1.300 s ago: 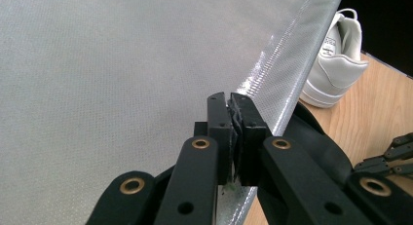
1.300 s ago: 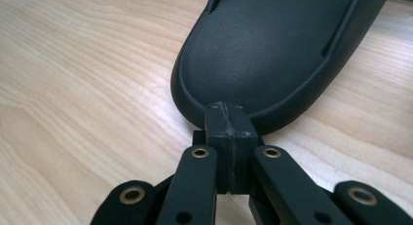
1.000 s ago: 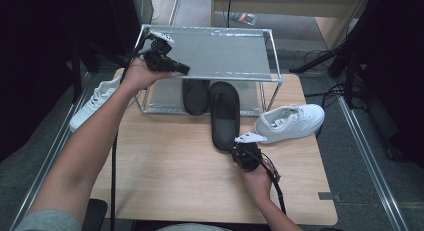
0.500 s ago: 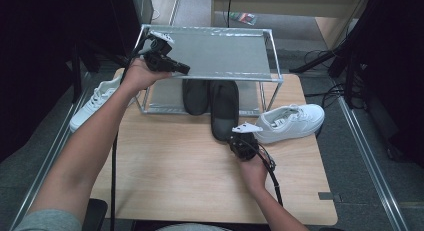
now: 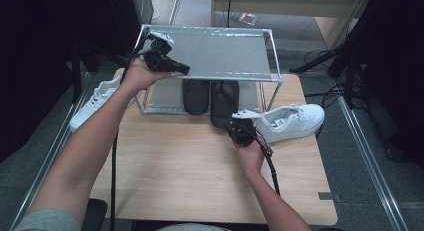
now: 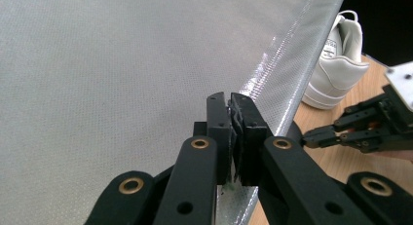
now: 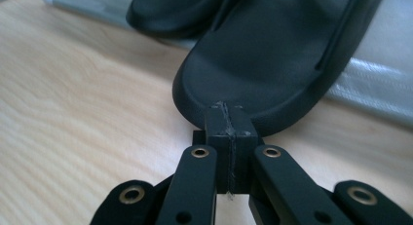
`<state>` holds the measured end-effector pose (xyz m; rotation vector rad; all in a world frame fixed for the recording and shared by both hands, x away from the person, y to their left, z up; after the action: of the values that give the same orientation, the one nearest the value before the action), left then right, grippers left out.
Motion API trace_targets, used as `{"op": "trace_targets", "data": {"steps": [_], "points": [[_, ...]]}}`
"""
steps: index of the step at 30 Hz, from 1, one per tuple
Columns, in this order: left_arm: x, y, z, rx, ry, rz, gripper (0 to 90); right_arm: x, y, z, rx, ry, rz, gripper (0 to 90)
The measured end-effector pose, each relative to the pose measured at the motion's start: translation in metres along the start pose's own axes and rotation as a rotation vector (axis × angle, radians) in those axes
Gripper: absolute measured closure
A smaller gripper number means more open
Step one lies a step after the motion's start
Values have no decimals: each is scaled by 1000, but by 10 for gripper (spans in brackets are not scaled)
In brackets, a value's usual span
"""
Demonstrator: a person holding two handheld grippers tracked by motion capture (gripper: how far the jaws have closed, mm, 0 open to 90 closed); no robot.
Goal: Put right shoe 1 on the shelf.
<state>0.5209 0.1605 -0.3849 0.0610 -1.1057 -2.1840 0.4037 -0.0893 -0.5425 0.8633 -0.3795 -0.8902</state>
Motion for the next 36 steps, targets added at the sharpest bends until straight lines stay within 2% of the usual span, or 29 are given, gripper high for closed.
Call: {"op": "trace_targets", "data": {"steps": [10, 14, 19, 22, 24, 27, 29, 31, 34, 36], "points": [[0, 0, 0, 2, 3, 0, 873, 8, 22, -27, -28, -3, -9, 900], [0, -1, 0, 8, 8, -1, 870, 14, 26, -36, -18, 5, -58, 900], [0, 0, 0, 10, 12, 23, 854, 13, 30, -36, -40, -1, -43, 900], [2, -1, 1, 19, 35, 27, 823, 10, 30, -30, -40, 21, -29, 900], [4, -1, 2, 26, 36, 33, 785, 7, 30, -22, -36, 42, -14, 900], [8, 0, 5, 14, 31, 68, 733, 1, 29, -8, -31, 90, -10, 875], [14, -1, 9, 8, 26, 59, 677, -1, 27, 5, -17, 119, -2, 863], [21, -2, 14, 13, 44, 38, 662, -2, 26, 14, -16, 135, 11, 863], [29, -6, 20, 14, 40, 44, 623, -1, 23, 28, -15, 169, 1, 855], [36, -8, 25, 15, 40, 34, 598, -1, 22, 37, -7, 184, 8, 822]]}}
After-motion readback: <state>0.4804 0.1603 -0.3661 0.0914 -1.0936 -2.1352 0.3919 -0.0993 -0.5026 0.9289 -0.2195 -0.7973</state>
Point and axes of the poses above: each handheld gripper's, and its own axes: z roughly backward along the jaws, y roughly out of its top, x roughly to its right, the point moved 4 cm from there along -z, roughly forward along the jaws, and after that the axes turned 6 degrees about z, right-handed, at the moved point
